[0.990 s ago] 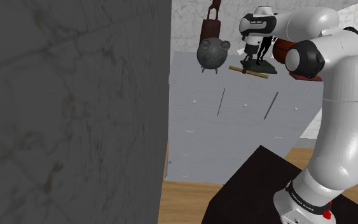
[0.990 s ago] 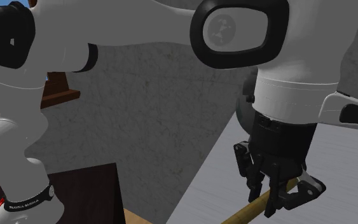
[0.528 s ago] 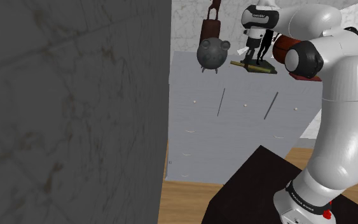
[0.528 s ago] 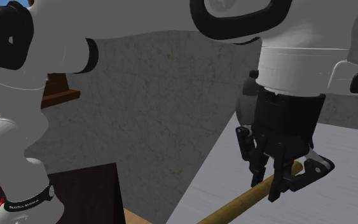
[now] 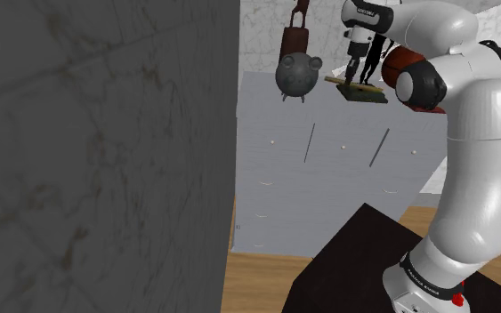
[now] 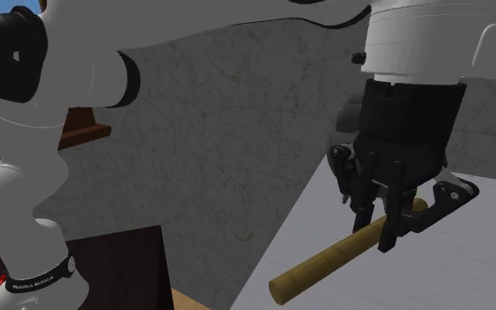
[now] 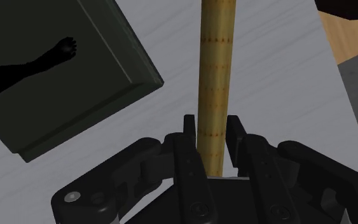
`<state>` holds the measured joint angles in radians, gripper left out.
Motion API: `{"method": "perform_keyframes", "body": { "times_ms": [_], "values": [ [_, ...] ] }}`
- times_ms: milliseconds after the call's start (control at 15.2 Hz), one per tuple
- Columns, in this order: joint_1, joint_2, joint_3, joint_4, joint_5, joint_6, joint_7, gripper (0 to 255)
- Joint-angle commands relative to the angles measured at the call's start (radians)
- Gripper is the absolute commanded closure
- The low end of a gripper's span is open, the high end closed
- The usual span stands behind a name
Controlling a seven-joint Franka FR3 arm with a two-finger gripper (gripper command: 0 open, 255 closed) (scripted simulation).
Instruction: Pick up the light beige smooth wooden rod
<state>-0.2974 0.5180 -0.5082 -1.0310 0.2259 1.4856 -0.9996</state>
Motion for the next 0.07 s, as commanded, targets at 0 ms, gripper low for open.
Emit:
{"method": "perform_keyframes", "body": {
  "times_ms": [0],
  "values": [
    [-0.002,0.002,0.000,0.011,0.001,-0.009,0.000,255]
  ]
}}
